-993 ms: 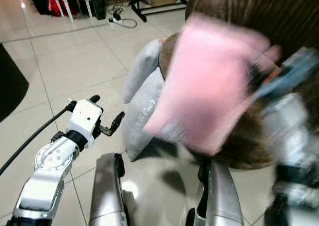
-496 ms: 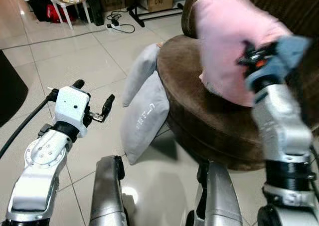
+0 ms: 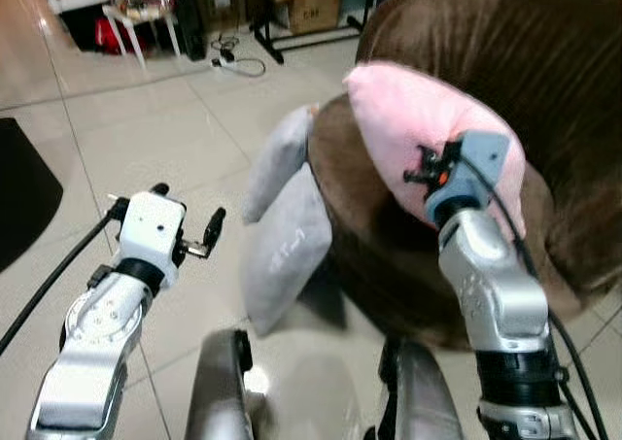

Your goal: Move the pillow to the sofa from floor

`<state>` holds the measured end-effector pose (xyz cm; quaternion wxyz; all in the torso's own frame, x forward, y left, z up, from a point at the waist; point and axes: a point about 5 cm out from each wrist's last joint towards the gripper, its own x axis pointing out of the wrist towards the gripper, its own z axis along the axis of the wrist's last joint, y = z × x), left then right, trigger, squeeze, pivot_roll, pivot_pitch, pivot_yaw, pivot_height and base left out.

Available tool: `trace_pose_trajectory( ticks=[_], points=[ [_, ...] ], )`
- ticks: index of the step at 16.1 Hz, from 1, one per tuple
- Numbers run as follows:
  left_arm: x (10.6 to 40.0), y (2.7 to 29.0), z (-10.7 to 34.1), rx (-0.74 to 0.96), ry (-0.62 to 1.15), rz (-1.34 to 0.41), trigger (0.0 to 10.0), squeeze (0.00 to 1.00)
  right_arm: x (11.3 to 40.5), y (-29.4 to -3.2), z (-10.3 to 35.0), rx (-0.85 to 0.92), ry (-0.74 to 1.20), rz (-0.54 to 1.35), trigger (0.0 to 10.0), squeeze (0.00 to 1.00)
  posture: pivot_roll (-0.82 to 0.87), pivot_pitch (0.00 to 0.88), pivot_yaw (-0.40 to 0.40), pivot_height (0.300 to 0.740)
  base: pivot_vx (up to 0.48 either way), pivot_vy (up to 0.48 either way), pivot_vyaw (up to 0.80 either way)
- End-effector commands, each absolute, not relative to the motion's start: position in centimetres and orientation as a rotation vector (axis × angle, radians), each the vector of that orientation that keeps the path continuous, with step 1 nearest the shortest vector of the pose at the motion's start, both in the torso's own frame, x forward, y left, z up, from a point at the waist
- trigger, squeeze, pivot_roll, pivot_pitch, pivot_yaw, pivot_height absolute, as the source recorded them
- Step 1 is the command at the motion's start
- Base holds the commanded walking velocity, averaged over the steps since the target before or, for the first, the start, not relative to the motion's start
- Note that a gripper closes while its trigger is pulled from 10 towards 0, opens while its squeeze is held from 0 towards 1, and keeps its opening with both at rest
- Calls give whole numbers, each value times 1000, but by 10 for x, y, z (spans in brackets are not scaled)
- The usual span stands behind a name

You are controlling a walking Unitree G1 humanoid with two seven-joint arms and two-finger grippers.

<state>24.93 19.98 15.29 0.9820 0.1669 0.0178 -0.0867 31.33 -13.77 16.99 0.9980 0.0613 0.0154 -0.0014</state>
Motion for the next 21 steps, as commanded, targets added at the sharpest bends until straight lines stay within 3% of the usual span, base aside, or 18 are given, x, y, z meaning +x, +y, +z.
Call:
trace_pose_trajectory(
  ticks=[1,14,21],
  points=[
    [249,200,155,338,28,-157,10000,0,311,-141,167,115,52,-20,10000,0,-25,0,-21,615,0,0,0],
    [262,201,161,362,6,-154,10000,0,306,-143,172,174,56,-14,10000,0,-40,0,11,735,0,0,0],
    [261,200,161,362,5,-161,10000,0,305,-137,181,234,1,32,10000,0,-38,0,8,740,0,0,0]
  ],
)
